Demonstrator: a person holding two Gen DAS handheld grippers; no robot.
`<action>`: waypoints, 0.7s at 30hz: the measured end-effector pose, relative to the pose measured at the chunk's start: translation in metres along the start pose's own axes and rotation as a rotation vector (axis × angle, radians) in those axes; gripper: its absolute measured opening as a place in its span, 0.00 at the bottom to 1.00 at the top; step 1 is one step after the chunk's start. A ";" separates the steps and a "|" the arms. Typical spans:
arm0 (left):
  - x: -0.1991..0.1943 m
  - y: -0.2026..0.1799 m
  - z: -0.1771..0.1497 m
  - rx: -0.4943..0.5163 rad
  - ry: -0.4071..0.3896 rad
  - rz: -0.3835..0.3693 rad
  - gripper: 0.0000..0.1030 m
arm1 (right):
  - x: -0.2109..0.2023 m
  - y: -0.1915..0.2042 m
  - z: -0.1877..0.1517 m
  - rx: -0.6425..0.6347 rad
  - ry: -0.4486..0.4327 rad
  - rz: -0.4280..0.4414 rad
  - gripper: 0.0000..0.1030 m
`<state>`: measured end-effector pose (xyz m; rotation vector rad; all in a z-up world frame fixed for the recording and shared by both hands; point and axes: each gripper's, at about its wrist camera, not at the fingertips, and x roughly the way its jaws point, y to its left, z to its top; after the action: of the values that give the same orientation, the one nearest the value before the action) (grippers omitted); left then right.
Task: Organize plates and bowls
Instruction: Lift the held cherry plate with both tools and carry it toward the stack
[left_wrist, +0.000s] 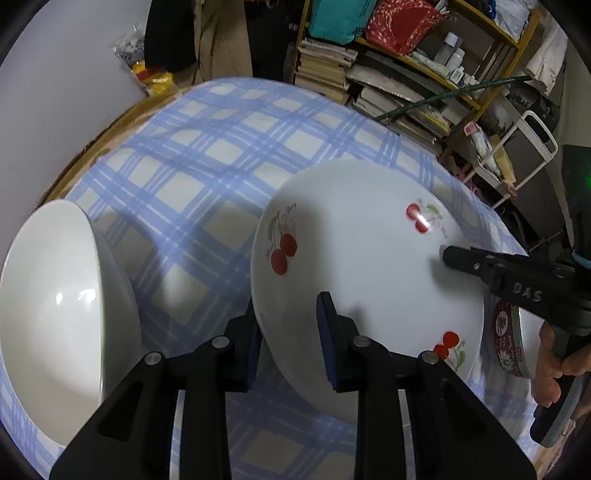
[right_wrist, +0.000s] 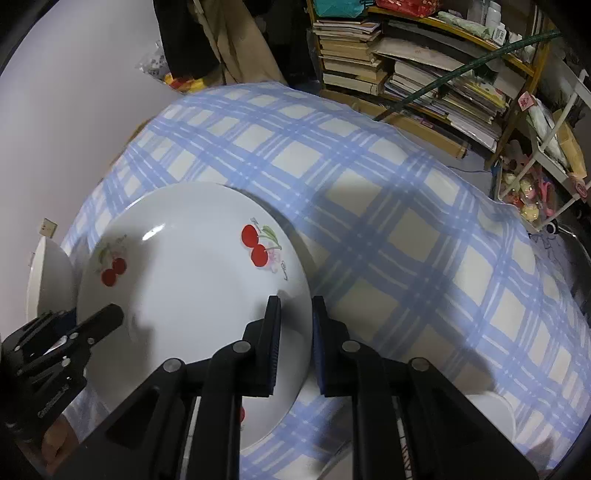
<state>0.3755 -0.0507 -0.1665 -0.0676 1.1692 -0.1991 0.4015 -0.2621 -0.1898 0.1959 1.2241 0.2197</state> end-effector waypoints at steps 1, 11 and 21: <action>0.000 0.002 0.001 0.000 0.012 -0.010 0.26 | -0.001 0.000 0.000 0.003 -0.004 0.005 0.17; -0.022 -0.001 -0.011 0.069 0.078 -0.064 0.27 | -0.031 -0.002 -0.007 0.057 -0.044 0.058 0.17; -0.072 -0.011 -0.027 0.137 0.024 -0.049 0.27 | -0.074 0.010 -0.032 0.093 -0.086 0.057 0.17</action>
<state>0.3224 -0.0464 -0.1101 0.0266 1.1761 -0.3235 0.3465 -0.2717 -0.1306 0.3186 1.1453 0.2017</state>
